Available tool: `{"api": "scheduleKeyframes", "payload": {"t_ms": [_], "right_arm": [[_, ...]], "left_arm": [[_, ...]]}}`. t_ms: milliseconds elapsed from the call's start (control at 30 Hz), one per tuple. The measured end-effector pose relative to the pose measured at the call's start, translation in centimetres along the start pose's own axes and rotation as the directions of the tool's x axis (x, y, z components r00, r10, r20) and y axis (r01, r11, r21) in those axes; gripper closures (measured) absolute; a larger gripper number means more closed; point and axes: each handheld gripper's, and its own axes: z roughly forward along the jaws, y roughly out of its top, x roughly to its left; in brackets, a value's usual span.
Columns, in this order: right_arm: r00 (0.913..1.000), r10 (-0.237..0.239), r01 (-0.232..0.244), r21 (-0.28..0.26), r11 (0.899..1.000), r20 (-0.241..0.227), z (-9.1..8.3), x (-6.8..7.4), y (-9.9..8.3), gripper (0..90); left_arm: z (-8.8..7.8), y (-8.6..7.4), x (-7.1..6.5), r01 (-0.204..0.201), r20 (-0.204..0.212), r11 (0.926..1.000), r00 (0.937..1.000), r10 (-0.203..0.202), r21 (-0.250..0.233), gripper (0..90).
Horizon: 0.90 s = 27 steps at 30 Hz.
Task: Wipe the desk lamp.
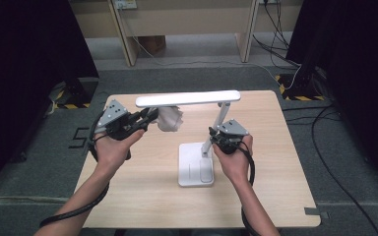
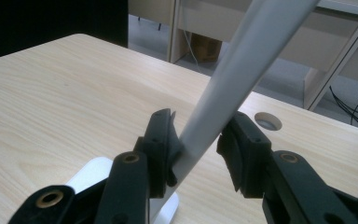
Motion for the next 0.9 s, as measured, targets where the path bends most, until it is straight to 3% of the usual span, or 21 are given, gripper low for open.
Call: {"api": "scheduleKeyframes", "payload": {"t_ms": [333,900], "right_arm": [[1.0000,-0.002,0.002,0.007,1.000,0.000,0.1,0.1,-0.1,63.4],[0.9999,-0.012,0.012,0.015,1.000,0.005,0.1,0.2,-0.2,63.2]], "left_arm": [[1.1,0.0,-1.8,-0.032,-0.006,0.9995,0.9995,0.032,0.000,75.5],[2.5,0.5,-2.8,-0.036,-0.001,0.9993,0.9993,0.036,0.014,75.4]]}}
